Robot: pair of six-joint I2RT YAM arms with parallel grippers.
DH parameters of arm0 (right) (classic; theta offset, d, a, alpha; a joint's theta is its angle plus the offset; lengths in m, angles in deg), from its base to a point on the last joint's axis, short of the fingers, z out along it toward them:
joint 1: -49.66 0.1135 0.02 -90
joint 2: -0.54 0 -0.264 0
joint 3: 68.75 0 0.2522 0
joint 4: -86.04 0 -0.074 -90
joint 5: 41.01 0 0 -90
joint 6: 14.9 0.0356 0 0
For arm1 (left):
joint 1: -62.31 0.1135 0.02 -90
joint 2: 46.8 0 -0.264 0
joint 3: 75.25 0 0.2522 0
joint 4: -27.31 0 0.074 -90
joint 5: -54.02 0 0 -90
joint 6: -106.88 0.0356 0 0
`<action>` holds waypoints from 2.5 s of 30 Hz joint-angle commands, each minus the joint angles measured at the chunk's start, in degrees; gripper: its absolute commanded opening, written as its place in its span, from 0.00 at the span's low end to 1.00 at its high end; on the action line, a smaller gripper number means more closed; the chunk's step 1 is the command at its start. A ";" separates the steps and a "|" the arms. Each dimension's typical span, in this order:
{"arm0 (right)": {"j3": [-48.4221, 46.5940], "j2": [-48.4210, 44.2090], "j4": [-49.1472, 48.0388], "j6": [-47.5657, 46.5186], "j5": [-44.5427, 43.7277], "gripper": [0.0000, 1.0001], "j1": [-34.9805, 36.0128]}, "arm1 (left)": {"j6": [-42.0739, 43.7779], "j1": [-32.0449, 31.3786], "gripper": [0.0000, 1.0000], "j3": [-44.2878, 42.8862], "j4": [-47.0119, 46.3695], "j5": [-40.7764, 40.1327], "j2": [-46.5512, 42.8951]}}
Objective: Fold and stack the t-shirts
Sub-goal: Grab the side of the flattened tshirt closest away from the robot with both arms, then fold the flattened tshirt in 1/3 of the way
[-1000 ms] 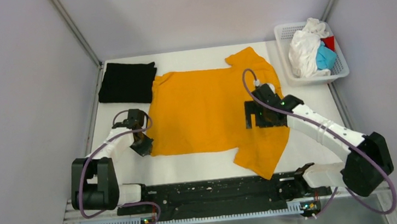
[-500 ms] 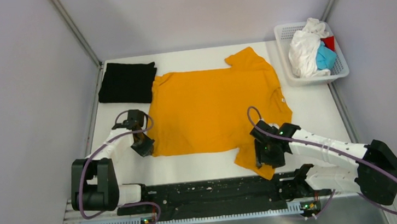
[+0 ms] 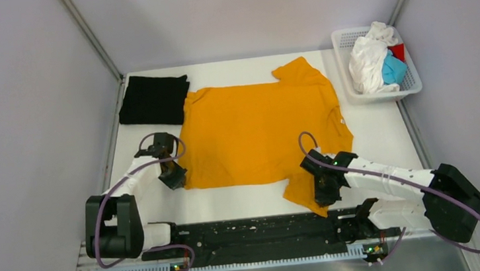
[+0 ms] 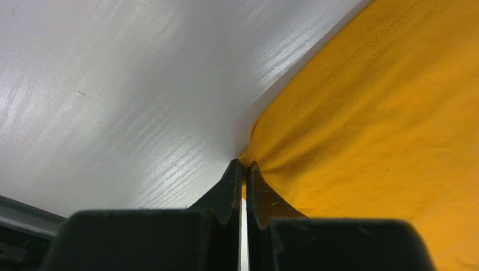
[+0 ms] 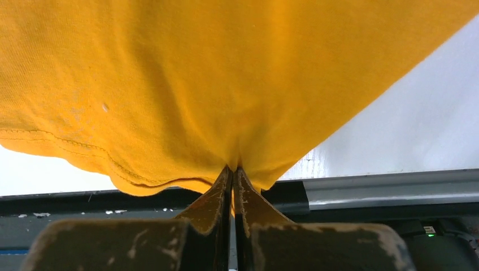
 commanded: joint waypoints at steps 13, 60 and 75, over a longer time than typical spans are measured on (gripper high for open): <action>-1.60 -18.65 15.34 5.33 7.35 0.00 0.85 | -1.21 -0.04 0.00 3.53 12.20 3.16 -14.67; -34.59 9.78 -18.33 -32.27 0.18 0.00 -31.90 | 0.54 1.02 0.00 -26.74 -0.85 5.29 12.02; -37.18 15.16 -21.66 -35.55 -0.34 0.00 -34.16 | -3.12 1.10 0.00 -23.34 -5.03 0.16 11.15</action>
